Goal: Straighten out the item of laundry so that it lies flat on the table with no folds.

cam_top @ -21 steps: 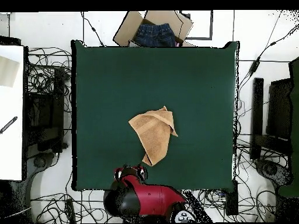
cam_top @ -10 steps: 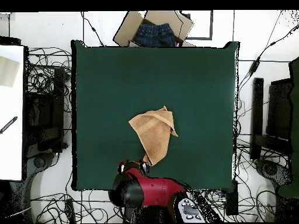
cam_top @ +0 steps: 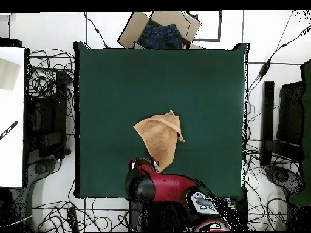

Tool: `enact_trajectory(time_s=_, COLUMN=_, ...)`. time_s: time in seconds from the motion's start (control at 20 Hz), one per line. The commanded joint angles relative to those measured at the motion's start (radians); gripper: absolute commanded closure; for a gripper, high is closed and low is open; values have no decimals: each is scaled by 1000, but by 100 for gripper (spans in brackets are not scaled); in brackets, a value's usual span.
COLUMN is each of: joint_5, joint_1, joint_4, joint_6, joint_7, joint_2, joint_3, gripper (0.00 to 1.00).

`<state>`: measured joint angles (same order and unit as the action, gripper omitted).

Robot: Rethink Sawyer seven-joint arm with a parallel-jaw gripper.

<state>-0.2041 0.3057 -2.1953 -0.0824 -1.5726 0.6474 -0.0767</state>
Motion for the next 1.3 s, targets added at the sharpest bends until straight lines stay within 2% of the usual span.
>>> enact_trajectory(time_s=0.05, joint_5=-35, joint_1=-2, joint_4=123, joint_6=-38, joint_7=-115, joint_2=-77, joint_3=-67, gripper=0)
enact_trajectory(time_s=0.45, joint_5=-53, joint_1=-27, joint_4=112, joint_6=-108, joint_7=-142, joint_2=-100, joint_3=-41, gripper=0)
enact_trajectory(time_s=0.65, joint_5=-60, joint_1=-3, joint_4=137, joint_6=-60, joint_7=-120, joint_2=-127, joint_3=-64, gripper=0)
enact_trajectory(time_s=0.95, joint_5=-42, joint_1=-25, joint_4=212, joint_6=-20, joint_7=-98, joint_2=-151, joint_3=-53, gripper=0)
enact_trajectory(time_s=1.3, joint_5=-29, joint_1=-34, joint_4=189, joint_6=-12, joint_7=-125, joint_2=-137, joint_3=-53, gripper=0)
